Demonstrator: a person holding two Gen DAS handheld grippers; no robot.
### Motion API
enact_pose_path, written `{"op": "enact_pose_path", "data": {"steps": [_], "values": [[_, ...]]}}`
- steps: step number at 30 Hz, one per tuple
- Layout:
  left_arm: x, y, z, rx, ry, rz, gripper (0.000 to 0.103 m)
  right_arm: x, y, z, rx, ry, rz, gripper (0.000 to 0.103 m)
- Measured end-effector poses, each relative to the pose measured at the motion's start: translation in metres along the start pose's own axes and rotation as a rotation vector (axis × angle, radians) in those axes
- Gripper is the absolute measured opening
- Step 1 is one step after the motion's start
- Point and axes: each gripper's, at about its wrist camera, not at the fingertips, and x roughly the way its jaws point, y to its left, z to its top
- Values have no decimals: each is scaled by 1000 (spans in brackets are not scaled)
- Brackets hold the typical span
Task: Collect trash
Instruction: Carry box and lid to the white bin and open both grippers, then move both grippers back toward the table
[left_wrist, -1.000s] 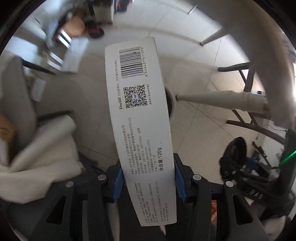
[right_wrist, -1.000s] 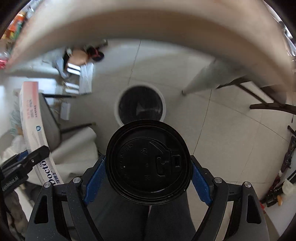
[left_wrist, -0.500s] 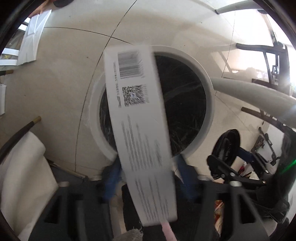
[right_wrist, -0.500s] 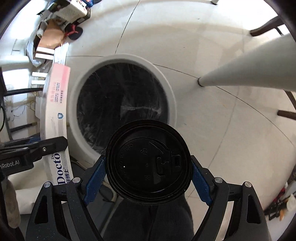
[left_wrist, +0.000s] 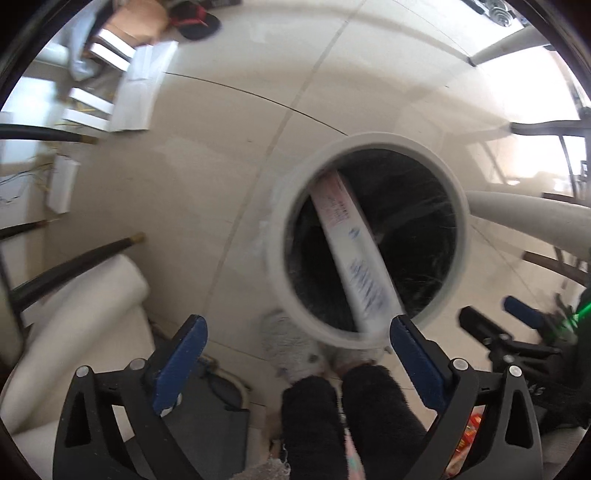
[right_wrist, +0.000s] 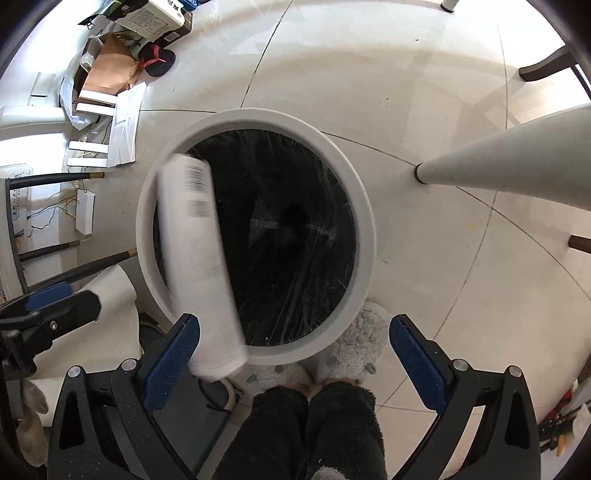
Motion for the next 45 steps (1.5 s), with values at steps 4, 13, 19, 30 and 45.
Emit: {"op": "enact_pose_path", "data": {"steps": [4,13,19,30,45], "values": [[-22,5,-17,-21,-16,35,101,-22,6,-8,3,-9,-27,103],[-96,-21,-49,-19,-74,72,101,-114,17,-43,9,-49,-111,103],[-165,-31,-87,-6,-115,78,101,-199,26,-76,13,-93,-126,103],[-294,-37,-146,23,-206,58,101,-359,59,-145,8,-159,-79,103],[-440,-105,-61,-37,-403,7,103,-553,-13,-102,216,-375,28,103]]}}
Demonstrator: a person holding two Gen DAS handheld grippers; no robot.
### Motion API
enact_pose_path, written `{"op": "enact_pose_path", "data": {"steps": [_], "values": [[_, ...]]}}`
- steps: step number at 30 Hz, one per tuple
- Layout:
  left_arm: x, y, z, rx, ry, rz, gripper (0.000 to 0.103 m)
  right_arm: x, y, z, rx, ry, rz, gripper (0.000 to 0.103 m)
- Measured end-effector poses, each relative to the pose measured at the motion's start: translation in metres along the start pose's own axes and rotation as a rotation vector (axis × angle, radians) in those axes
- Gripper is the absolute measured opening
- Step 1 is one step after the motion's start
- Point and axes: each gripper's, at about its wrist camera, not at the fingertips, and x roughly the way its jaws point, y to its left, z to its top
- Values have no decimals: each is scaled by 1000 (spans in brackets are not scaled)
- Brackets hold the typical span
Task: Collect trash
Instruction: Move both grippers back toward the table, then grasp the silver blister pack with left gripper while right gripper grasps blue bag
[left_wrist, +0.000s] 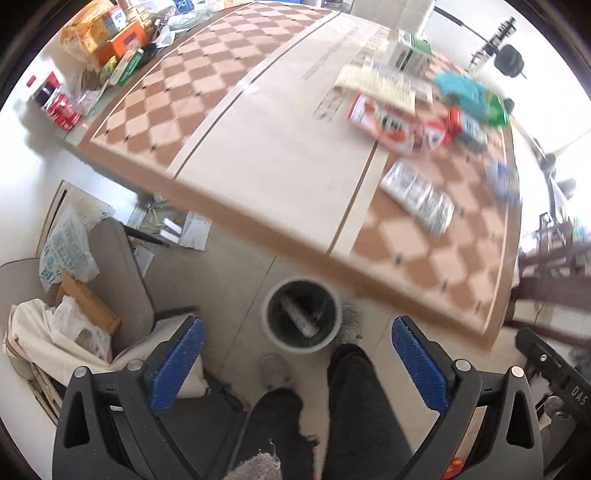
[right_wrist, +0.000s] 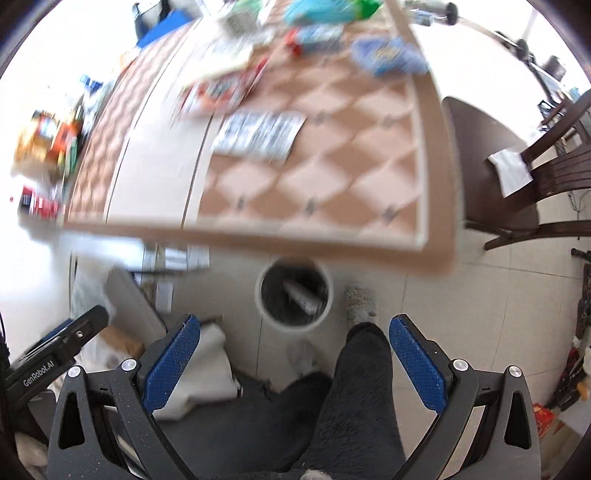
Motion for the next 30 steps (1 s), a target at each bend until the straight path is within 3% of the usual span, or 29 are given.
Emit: {"op": "enact_pose_path", "data": {"steps": [4,10,15,18,20,22,24,27,28,29,30], "values": [[22,-30,48,-91,53,-19,103,-4,-40,85,28,-39,-57,103],[98,-79,92,-318,290,-105,103,40,-84,213,14,19,-132,103],[157,-98,108,-488,412,-144,102,88,-91,275,-31,95,-144,103],[173,-104,115,-536,425,-106,93,112,-88,295,-45,129,-135,103],[170,-109,118,-503,399,-43,87,126,-87,303,-50,145,-132,103],[166,-120,122,-399,374,29,74,138,-84,309,-57,167,-128,103],[162,-130,121,-286,343,52,66,148,-80,312,-63,176,-129,103],[155,-146,119,-83,299,122,65,157,-73,311,-79,174,-120,103],[153,-150,118,-30,290,140,64,159,-70,310,-86,175,-116,98],[152,-152,118,9,281,157,64,161,-67,308,-103,179,-119,83],[152,-154,117,33,279,161,64,163,-64,306,-115,179,-126,77]]}}
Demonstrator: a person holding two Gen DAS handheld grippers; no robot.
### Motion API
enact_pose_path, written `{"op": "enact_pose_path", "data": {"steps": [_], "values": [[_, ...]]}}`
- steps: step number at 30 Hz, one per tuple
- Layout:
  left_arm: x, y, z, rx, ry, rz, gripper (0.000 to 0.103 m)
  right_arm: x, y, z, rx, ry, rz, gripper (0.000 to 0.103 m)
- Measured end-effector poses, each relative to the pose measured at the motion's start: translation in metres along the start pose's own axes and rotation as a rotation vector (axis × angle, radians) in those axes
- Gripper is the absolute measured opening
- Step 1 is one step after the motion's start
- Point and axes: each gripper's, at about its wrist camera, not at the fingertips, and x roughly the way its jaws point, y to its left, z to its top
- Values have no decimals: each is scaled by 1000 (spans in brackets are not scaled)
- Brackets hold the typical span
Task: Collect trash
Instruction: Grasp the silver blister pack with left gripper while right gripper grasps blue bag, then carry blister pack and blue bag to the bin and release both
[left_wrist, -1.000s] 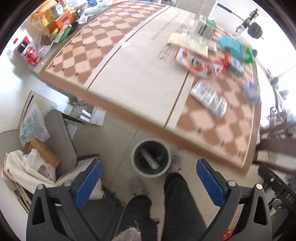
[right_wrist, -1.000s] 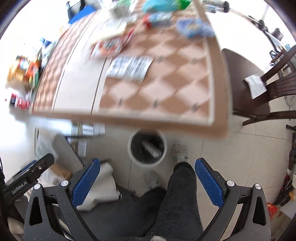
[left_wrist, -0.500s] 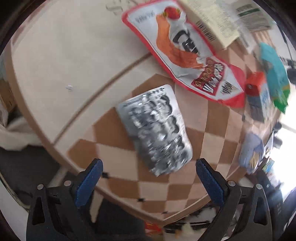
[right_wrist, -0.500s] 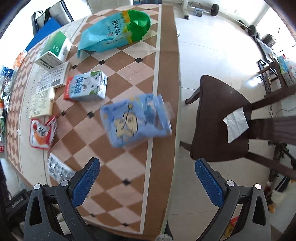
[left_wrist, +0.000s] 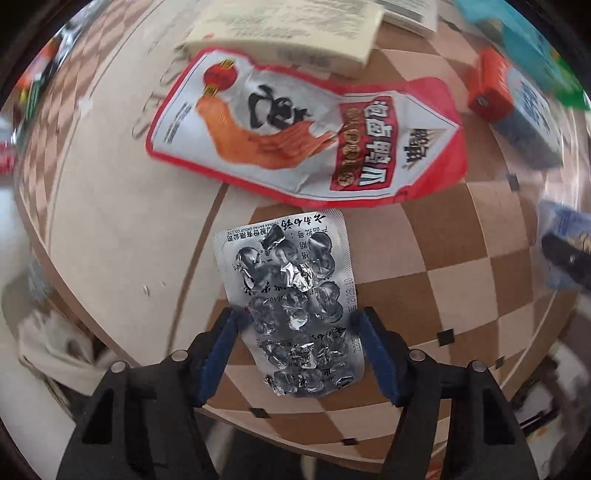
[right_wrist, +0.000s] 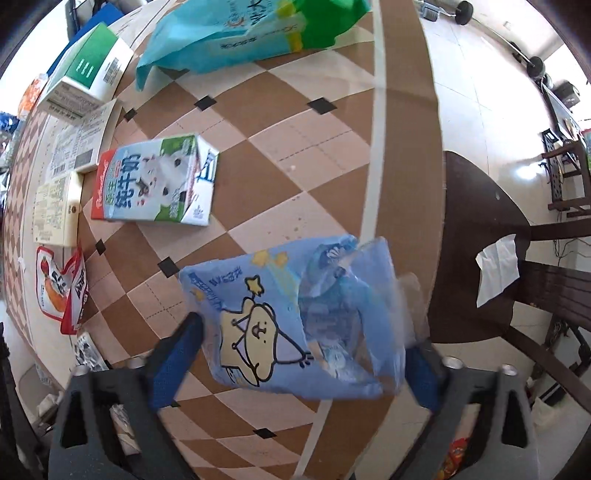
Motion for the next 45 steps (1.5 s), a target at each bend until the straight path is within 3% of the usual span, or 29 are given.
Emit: {"op": "enact_pose_path", "data": {"steps": [3,6,7,8,15,20,29,34,39,42,45], "values": [[-1,-2,-2,4,4,-5,63,0,5,-7,-19,-22,13,69],[-3,-7,2,19,-9,2,63,-5,8,-14,-36,-34,38,48],[-3,-9,1,25,-15,4,63,-7,9,-16,-40,-33,47,24],[-4,-11,0,32,-19,5,63,-9,9,-18,-41,-35,53,22],[-27,-18,-15,36,-62,-28,63,-26,9,-33,-55,-54,107,22],[-64,-10,-31,52,-147,-35,63,-39,7,-49,-79,-73,158,22],[-124,13,-83,70,-316,-26,63,-77,38,-97,-133,-120,214,21],[-132,50,-119,80,-384,-59,63,-90,56,-143,-143,-144,231,21],[-125,95,-163,77,-425,-98,63,-92,82,-211,-164,-159,219,21],[-106,123,-194,76,-416,-118,63,-79,100,-261,-175,-142,208,20],[-69,147,-213,52,-349,-146,62,-53,112,-309,-169,-109,206,20]]}}
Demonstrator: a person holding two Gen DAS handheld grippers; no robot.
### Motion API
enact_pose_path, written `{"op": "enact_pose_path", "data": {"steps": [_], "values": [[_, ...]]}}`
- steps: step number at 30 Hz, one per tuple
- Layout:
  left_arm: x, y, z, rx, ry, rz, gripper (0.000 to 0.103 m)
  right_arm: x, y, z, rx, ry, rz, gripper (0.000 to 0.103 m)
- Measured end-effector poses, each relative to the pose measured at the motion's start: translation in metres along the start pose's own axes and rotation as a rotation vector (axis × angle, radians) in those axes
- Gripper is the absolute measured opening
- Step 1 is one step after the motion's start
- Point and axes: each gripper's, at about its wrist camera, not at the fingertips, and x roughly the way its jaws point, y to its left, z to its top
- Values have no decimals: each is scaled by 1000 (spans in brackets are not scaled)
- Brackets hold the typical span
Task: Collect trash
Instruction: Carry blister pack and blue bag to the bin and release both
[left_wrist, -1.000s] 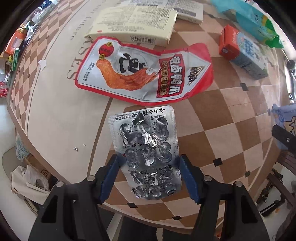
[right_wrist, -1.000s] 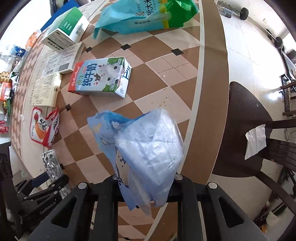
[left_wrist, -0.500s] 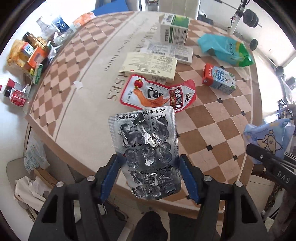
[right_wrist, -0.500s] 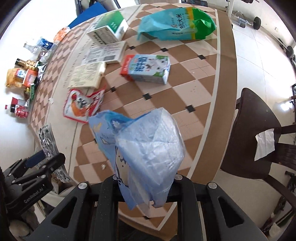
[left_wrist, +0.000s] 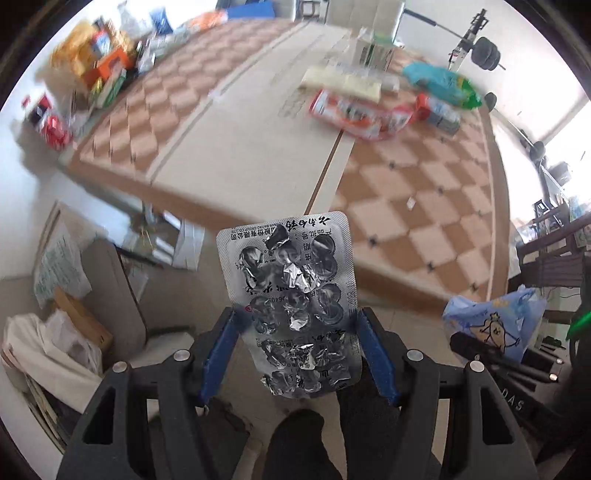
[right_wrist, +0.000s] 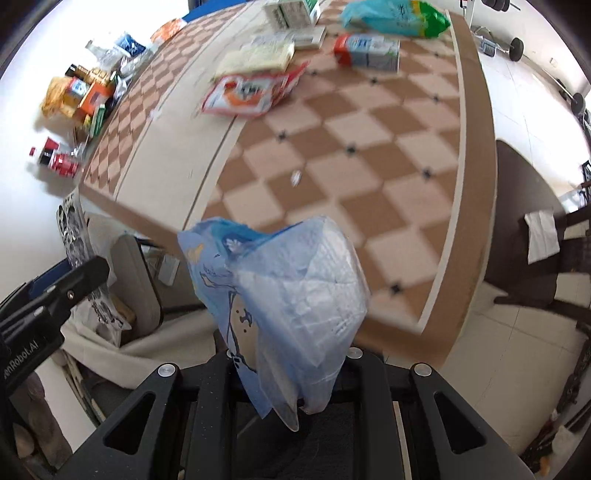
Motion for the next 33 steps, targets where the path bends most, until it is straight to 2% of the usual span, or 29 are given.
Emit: {"op": "enact_pose_path", "data": {"steps": [3,6,10,14,17,21,23,24,25,27,28,29,30,32,33], "values": [[41,25,-27,-51,87,-16,63,38,11,-43,-7,64,-9,20],[98,48,-45,-116,169,-50,63,85,18,-76,-25,126,-19,20],[188,73,-57,-207,257,-92,63,160,16,-101,-26,196,-22,20],[280,90,-62,-244,319,-117,63,250,4,-106,-13,235,-11,20],[347,92,-66,-224,360,-134,63,321,-9,-98,-8,251,-12,20],[420,97,-76,-239,436,-177,64,409,-29,-89,-17,306,-5,21],[444,100,-81,-242,460,-182,70,442,-36,-80,-17,333,-4,21],[453,101,-83,-243,468,-174,81,456,-40,-81,-20,346,0,21],[459,101,-86,-245,472,-166,90,469,-42,-82,-24,358,-4,24],[465,101,-91,-248,479,-151,96,490,-51,-82,-11,376,-10,40],[466,103,-93,-251,481,-136,96,497,-54,-81,-6,384,-11,52],[466,101,-95,-252,478,-125,96,503,-54,-80,0,389,-18,58],[463,101,-96,-249,473,-111,96,506,-57,-82,8,394,-20,60],[455,101,-98,-237,459,-75,96,508,-57,-82,18,395,-28,74],[450,100,-100,-230,447,-61,96,508,-59,-82,19,392,-35,77]]}}
